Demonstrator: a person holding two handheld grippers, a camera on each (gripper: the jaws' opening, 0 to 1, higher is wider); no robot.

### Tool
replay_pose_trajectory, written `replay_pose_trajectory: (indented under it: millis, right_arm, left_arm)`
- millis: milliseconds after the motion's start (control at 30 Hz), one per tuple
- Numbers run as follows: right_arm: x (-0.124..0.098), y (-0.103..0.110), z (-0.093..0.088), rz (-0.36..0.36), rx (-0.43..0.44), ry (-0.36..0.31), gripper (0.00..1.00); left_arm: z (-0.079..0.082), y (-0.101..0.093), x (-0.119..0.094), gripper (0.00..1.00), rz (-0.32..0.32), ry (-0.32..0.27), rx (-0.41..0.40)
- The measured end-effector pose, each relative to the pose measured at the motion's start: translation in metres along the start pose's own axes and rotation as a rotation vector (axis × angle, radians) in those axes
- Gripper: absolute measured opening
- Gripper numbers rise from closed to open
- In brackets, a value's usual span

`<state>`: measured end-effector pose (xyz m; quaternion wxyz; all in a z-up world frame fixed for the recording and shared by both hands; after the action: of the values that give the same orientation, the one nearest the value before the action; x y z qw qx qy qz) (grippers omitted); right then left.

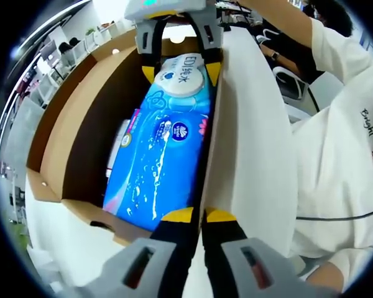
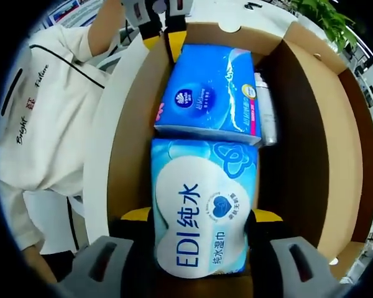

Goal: Operate the shoe box by opening the lid, removing the specified soft item, and placing it in the target area until the item is outside and the box remains undamaged.

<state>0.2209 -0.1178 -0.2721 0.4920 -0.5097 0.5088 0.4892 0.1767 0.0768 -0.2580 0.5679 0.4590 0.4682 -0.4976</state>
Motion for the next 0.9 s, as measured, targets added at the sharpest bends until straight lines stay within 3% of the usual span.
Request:
replay_pose_trajectory:
  millis: [167,433,600,700,900]
  right_arm:
    - [0.009,-0.002,0.001,0.044,0.032,0.018,0.66]
    - [0.015,0.001,0.003,0.031,0.029,0.040,0.67]
    - [0.025,-0.006,0.003,0.075,0.071,-0.017,0.72]
    - [0.026,-0.001,0.004,0.032,0.066,0.004,0.72]
    - [0.028,0.000,0.007,0.017,0.065,0.040,0.72]
  left_arm:
    - [0.000,0.000,0.000,0.03,0.002,-0.001,-0.010]
    - [0.001,0.001,0.000,0.03,-0.003,0.000,-0.018]
    - [0.000,0.001,0.000,0.03,-0.007,-0.005,-0.002]
    - [0.000,0.002,0.000,0.03,-0.008,-0.007,-0.007]
    - [0.001,0.002,0.005,0.03,-0.016,-0.009,-0.002]
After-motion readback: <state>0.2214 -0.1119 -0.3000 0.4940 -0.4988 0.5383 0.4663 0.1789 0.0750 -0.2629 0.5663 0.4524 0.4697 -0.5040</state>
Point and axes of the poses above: the point that each gripper's makers call its tool centre point, and the gripper's own axes: x roughly forward along the fingers, y roughly to its left, z roughly out of its top, the point moved 5 cm from there along -x, roughly backward along the fingers, and after that the axes turned 13 degrees about y, right-handed, at the moved point
